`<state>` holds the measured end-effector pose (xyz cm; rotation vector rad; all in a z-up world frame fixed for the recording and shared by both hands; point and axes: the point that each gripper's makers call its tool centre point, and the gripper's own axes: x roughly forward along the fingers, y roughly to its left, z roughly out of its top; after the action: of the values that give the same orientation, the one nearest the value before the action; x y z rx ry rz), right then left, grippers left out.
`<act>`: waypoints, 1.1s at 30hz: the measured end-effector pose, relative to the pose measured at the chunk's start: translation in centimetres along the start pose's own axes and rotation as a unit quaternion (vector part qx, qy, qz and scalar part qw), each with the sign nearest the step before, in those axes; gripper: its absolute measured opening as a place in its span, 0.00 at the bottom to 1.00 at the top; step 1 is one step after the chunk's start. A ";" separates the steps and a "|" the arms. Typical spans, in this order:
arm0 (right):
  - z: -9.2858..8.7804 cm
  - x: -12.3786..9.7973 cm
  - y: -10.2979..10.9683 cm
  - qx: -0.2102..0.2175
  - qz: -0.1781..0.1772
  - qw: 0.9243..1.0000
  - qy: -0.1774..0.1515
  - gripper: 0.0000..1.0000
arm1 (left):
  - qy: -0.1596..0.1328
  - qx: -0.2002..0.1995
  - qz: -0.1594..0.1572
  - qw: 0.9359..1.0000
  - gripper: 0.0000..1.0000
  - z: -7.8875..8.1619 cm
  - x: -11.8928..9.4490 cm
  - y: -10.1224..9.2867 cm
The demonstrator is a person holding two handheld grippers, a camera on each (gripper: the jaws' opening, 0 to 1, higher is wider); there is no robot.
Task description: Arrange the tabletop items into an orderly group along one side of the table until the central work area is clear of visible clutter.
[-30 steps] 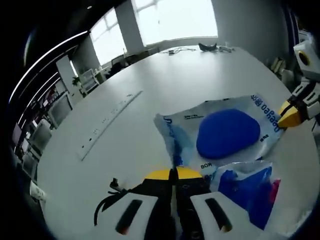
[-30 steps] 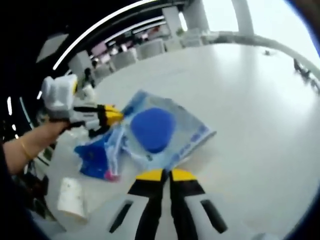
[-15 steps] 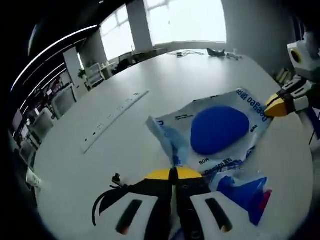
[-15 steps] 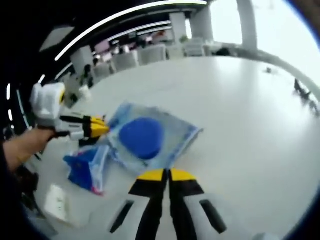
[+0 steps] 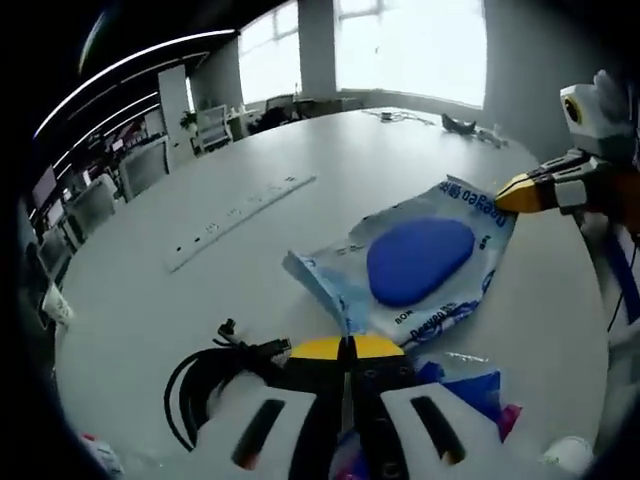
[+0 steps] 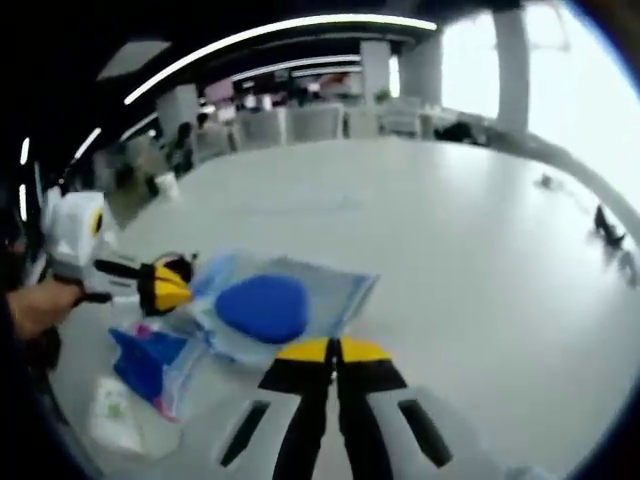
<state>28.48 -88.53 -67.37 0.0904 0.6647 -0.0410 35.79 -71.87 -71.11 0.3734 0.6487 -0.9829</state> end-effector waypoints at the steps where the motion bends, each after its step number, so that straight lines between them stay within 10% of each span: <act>1: 0.2 0.2 -0.1 -0.005 0.000 1.000 -0.002 0.00 | 0.000 -0.006 0.002 1.000 0.00 -0.1 -0.1 0.0; 33: 1.3 6.0 -0.4 -0.037 0.046 0.998 0.018 0.00 | -0.027 -0.092 0.058 0.994 0.00 -1.0 -0.4 0.8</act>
<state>33.94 -89.10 -70.08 0.0508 0.6962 0.0735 35.96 -70.58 -71.60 0.2188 0.6552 -0.8120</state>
